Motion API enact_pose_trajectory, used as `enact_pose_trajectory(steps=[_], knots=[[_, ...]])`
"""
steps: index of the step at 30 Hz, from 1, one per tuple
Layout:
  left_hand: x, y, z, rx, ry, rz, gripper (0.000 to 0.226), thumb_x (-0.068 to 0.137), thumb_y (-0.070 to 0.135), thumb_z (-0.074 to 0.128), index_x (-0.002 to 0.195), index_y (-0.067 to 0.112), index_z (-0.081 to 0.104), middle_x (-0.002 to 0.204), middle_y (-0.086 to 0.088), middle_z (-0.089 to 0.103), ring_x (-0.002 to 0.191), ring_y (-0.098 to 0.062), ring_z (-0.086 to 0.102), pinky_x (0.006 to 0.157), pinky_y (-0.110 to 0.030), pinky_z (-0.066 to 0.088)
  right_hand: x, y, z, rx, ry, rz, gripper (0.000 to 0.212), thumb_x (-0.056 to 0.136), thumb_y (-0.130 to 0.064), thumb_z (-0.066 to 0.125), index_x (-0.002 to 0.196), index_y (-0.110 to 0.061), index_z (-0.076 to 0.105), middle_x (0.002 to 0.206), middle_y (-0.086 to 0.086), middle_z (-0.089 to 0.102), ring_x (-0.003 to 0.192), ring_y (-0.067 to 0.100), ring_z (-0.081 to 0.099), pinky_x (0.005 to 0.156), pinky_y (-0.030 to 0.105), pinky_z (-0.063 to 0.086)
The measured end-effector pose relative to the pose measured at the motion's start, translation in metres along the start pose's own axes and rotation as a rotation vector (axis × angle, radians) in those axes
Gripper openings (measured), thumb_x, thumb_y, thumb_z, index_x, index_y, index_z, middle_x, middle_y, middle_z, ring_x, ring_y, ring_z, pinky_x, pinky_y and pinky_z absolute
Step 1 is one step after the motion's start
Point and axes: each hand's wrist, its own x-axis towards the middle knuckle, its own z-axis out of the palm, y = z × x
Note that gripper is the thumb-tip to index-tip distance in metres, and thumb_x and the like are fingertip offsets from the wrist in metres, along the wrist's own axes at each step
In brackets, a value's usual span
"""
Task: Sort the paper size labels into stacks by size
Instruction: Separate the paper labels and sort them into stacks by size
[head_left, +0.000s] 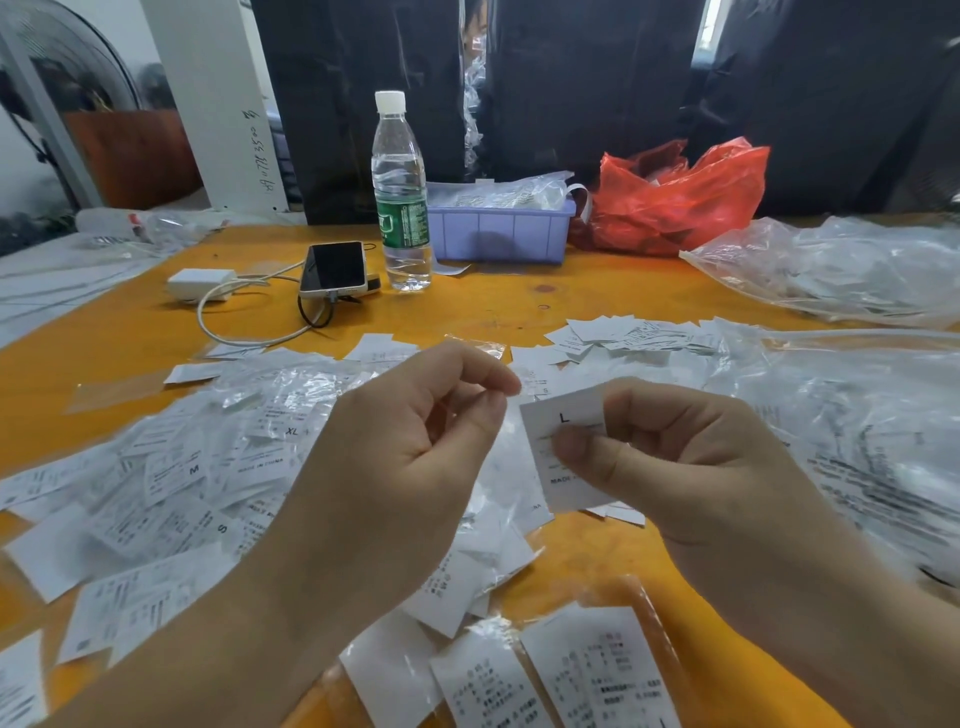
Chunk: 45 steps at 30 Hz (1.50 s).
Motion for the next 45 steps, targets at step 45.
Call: enact_pose_trajectory(steps=[45], knots=[[0.0032,-0.0005,-0.0011,-0.121,-0.172,-0.229,0.017,0.074,0.043,0.063,0.079,0.029,0.071,0.057,0.014,0.06,0.055,0.0,0.053,0.065,-0.029,0.047,0.003,-0.0053,-0.0048,0.042,-0.102,0.053,0.016,0.073,-0.024,0.062,0.079,-0.012,0.07,0.069,0.002,0.06,0.065,0.012,0.053,0.059,0.024,0.041]])
